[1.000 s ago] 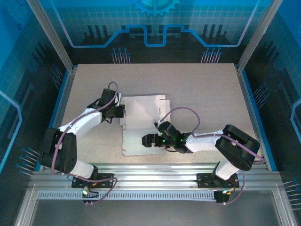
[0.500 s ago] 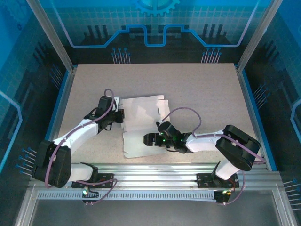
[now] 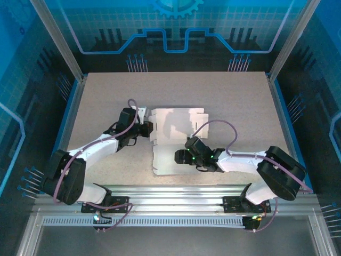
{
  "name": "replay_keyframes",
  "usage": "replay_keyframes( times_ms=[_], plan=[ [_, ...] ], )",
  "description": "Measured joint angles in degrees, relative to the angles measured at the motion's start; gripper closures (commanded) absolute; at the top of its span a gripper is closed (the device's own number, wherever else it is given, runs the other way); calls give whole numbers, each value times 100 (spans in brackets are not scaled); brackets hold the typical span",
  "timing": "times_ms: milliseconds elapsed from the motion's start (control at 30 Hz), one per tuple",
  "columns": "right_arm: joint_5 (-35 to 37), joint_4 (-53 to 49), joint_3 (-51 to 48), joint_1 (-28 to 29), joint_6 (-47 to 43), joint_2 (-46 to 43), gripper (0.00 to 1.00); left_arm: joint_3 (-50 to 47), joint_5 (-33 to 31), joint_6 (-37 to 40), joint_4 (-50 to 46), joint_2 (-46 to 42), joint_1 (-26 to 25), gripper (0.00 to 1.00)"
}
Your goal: Fold the paper box
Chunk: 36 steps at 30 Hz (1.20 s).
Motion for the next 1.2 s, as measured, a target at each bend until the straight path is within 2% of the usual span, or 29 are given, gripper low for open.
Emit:
replay_keyframes(
  times_ms=[167, 267, 333, 433, 600, 867, 1200],
  plan=[
    [-28, -485, 15, 13, -610, -409, 32, 55, 87, -103, 404, 472, -170, 97],
    [0, -804, 149, 131, -846, -472, 33, 175, 122, -142, 579, 693, -205, 96],
    [131, -1097, 306, 345, -938, -426, 39, 284, 133, -144, 656, 761, -214, 96],
    [463, -1523, 590, 682, -885, -212, 43, 420, 144, -142, 765, 782, -214, 96],
    [918, -1952, 844, 922, -739, 166, 44, 581, 197, -140, 925, 855, -214, 94],
    [1244, -2105, 1086, 914, -715, 702, 47, 588, 234, -15, 957, 949, -216, 91],
    [1261, -1926, 1217, 841, -730, 1001, 60, 568, 229, 203, 1038, 1012, -225, 88]
  ],
)
